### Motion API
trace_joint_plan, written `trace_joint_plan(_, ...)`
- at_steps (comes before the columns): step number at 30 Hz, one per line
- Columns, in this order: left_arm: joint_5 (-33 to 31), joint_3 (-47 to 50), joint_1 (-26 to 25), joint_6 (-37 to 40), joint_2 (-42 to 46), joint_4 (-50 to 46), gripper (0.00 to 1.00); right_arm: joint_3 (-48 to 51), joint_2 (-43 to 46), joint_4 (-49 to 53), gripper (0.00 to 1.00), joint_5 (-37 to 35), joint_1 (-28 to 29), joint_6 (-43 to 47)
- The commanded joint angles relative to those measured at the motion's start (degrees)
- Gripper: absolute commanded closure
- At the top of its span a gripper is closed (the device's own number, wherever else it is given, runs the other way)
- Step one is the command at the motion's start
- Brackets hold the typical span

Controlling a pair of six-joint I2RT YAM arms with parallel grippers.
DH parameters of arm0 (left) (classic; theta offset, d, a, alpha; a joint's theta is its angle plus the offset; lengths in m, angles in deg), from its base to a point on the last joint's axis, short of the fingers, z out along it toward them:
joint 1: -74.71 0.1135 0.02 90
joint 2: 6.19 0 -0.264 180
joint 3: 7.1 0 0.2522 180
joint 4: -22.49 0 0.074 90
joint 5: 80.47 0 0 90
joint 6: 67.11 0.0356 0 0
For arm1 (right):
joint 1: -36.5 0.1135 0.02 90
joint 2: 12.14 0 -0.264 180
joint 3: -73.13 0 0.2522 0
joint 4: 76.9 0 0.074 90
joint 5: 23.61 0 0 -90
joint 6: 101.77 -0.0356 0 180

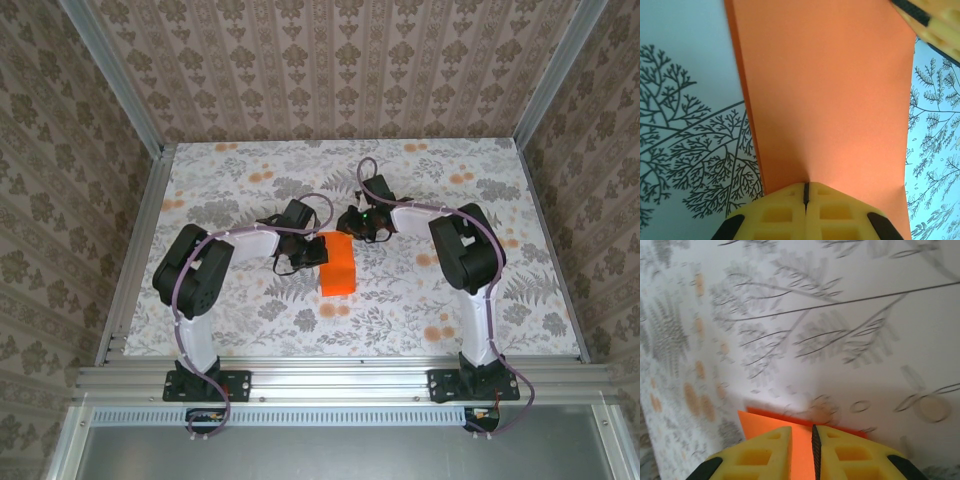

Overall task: Fold a paper plane with a square sheet of paper (pick it up from the middle)
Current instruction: First fold in half a square sheet of paper at the center of the table.

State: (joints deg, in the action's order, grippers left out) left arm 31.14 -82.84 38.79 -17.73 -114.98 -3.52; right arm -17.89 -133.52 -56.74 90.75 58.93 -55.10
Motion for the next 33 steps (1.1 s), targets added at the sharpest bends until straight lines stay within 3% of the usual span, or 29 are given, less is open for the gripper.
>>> trace_joint_plan(1, -5.24, 3.25, -0.64, 1.81, -5.81, -9.93, 0.95, -2.09, -1.98, 3.16, 0.80, -3.26, -1.05, 0.53)
trace_joint_plan(7, -5.08, 3.53, -0.73, 1.88, -5.90, -9.81, 0.95, -4.21, -1.53, 5.82, 0.80, -6.48, -2.83, 1.77)
trace_joint_plan(11, -5.08, 3.52, -0.73, 1.70, -5.66, -9.81, 0.95, -4.20, 3.53, 8.11, 0.79, -5.29, -2.80, 2.87)
trace_joint_plan(22, -5.70, 3.13, -0.82, 0.63, -5.90, -9.39, 0.95, 15.73, 16.00, 4.91, 0.79, 6.73, 2.48, -0.04)
trace_joint_plan(33, -5.86, 2.38, -1.08, -0.24, -6.95, -9.78, 0.95, 21.45, 14.42, 2.20, 0.80, 10.94, 3.32, -0.78)
